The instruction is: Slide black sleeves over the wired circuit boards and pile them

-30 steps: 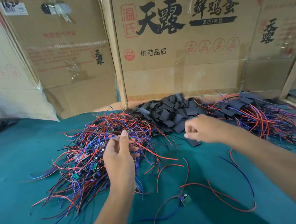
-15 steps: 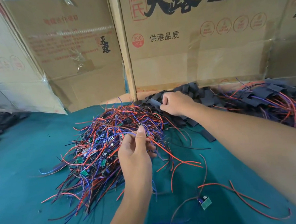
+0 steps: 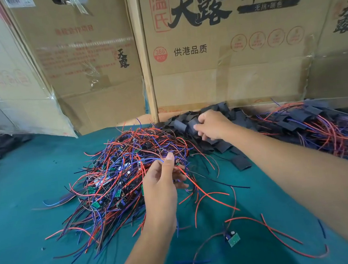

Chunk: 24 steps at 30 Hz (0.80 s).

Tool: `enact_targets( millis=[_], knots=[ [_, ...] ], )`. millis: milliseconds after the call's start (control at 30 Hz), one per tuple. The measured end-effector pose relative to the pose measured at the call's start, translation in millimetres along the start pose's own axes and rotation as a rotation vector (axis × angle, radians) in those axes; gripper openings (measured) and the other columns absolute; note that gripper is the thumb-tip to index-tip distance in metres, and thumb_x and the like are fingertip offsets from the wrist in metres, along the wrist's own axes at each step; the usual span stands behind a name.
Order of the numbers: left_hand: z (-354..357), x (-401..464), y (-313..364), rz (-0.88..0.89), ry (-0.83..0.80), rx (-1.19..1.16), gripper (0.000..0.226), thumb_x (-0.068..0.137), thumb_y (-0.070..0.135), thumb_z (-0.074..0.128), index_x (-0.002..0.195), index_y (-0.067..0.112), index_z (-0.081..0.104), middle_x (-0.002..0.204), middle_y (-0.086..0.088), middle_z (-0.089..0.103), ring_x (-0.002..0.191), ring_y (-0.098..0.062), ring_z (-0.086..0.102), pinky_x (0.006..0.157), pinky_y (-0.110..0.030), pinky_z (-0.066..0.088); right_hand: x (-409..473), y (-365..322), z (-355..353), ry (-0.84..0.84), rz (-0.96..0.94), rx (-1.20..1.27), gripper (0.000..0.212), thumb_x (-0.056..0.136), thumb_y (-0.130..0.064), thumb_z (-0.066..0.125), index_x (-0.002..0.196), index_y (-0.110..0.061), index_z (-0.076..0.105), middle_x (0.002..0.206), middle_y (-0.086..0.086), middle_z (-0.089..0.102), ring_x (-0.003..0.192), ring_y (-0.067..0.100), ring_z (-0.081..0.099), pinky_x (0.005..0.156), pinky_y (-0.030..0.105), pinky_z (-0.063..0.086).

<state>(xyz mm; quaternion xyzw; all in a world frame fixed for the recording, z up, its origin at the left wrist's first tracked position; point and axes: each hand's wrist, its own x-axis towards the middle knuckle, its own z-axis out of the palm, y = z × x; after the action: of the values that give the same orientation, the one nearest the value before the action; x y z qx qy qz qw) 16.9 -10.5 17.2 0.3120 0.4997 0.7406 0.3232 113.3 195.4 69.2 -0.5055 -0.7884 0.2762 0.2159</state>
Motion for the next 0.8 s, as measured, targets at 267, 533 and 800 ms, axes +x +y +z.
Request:
enact_targets(
  millis=[267,533,800],
  knots=[
    [14,-20,12,-0.348,-0.523,-0.405,0.031,0.085,0.038,0.064,0.084,0.007,0.067,0.08,-0.014,0.065,0.062,-0.02,0.059,0.057,-0.03,0.055,-166,19,-16,-0.173,-0.072,0.572,0.022,0.099,-0.012,0.056,0.081,-0.001,0.058,0.075,0.008,0.073,0.07,0.022,0.072,0.048,0.03,0.054],
    [18,-35,0,-0.299,-0.678,-0.333,0.031,0.091,0.036,0.066,0.091,0.005,0.066,0.087,-0.016,0.067,0.072,-0.022,0.063,0.069,-0.033,0.058,-225,34,4,-0.055,-0.209,0.801,0.022,0.094,-0.023,0.058,0.089,-0.017,0.078,0.082,-0.001,0.072,0.079,0.012,0.07,0.069,0.027,0.059],
    [20,-39,0,-0.295,-0.75,-0.325,0.019,0.095,0.027,0.062,0.089,0.009,0.067,0.083,-0.015,0.067,0.07,-0.023,0.063,0.068,-0.034,0.056,-216,56,7,-0.109,-0.145,1.097,0.026,0.076,-0.022,0.078,0.097,-0.007,0.073,0.087,0.016,0.068,0.078,0.025,0.066,0.067,0.034,0.057]
  ],
)
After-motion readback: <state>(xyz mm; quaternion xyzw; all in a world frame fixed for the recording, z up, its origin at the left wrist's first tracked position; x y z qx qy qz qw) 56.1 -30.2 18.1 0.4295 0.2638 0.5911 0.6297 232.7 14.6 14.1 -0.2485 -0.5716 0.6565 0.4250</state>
